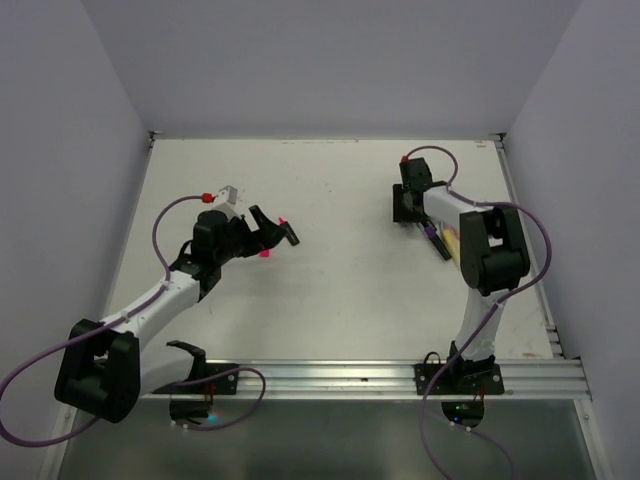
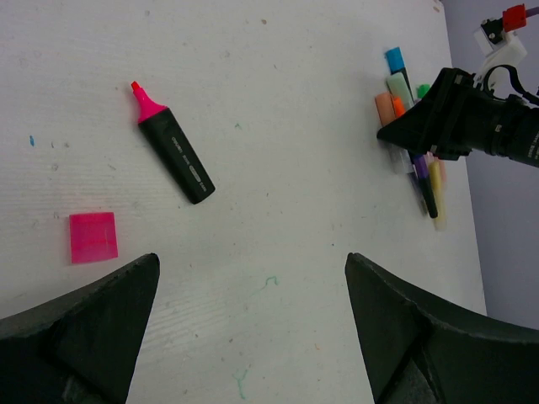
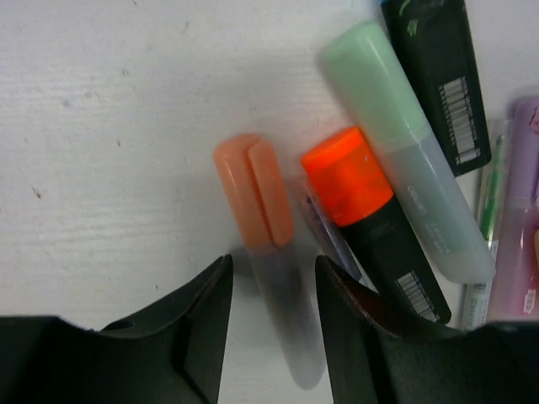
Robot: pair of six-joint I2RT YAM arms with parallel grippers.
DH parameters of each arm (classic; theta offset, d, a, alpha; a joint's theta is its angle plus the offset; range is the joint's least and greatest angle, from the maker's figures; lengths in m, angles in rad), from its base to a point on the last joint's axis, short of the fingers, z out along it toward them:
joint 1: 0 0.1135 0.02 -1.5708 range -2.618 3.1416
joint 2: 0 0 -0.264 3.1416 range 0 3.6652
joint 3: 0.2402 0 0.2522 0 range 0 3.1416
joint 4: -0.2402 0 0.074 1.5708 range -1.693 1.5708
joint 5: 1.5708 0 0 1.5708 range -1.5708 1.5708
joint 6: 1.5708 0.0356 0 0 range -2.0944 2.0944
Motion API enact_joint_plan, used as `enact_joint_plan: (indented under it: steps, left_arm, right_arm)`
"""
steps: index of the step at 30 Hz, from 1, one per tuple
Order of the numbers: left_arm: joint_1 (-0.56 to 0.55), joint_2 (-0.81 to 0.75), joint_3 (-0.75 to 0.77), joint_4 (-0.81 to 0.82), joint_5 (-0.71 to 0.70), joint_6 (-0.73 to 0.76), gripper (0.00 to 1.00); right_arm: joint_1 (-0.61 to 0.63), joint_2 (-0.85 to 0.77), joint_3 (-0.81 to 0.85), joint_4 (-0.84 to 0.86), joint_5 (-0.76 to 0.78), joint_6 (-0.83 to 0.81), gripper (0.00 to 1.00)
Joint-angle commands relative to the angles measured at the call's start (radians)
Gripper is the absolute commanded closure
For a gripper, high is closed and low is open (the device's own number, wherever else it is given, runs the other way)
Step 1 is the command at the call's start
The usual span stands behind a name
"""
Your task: Open the pen caps
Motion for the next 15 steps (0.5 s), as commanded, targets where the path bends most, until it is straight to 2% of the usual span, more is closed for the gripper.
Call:
enact_joint_plan:
  steps: [1,4,5,7,9,10,12,13,15]
  left_arm:
    - [-0.006,-0.03,-0.003,0.004,0.002,0.016,0.06]
    - [-0.006,-0.035,-0.006,0.003,0.002,0.016,0.06]
    - [-0.006,-0.037,-0.006,0.001,0.003,0.016,0.06]
    - [-0.006,-0.04,-0.008,-0.002,0.003,0.014,0.06]
    - [-0.006,-0.047,-0.009,-0.005,0.003,0.013,0.06]
    - [-0.006,-0.049,-0.008,-0.007,0.003,0.011,0.06]
    - [-0.006,-0.05,-0.006,-0.01,0.008,0.008,0.06]
    - [-0.004,-0.049,-0.006,-0.008,0.012,0.008,0.06]
    - [-0.006,-0.049,-0.005,-0.008,0.022,0.007,0.07]
  right_arm:
    - [-0.001,0.029,0.017,-0.043,0.017,-0.017,0.53]
    - [-0.001,0.031,0.02,-0.049,0.016,-0.017,0.58]
    - [0.001,0.031,0.018,-0.049,0.011,-0.017,0.64]
    - [0.002,0.024,0.014,-0.043,-0.006,-0.02,0.69]
    - [0.004,0.021,0.009,-0.043,-0.009,-0.022,0.78]
    - [0.008,0.02,0.007,-0.043,-0.016,-0.022,0.88]
    - [0.014,0.017,0.006,-0.043,-0.033,-0.026,0.97]
    - [0.025,0.011,0.004,-0.038,-0.041,-0.029,1.0]
    - [0.04,-0.021,-0.008,-0.03,-0.047,-0.03,1.0]
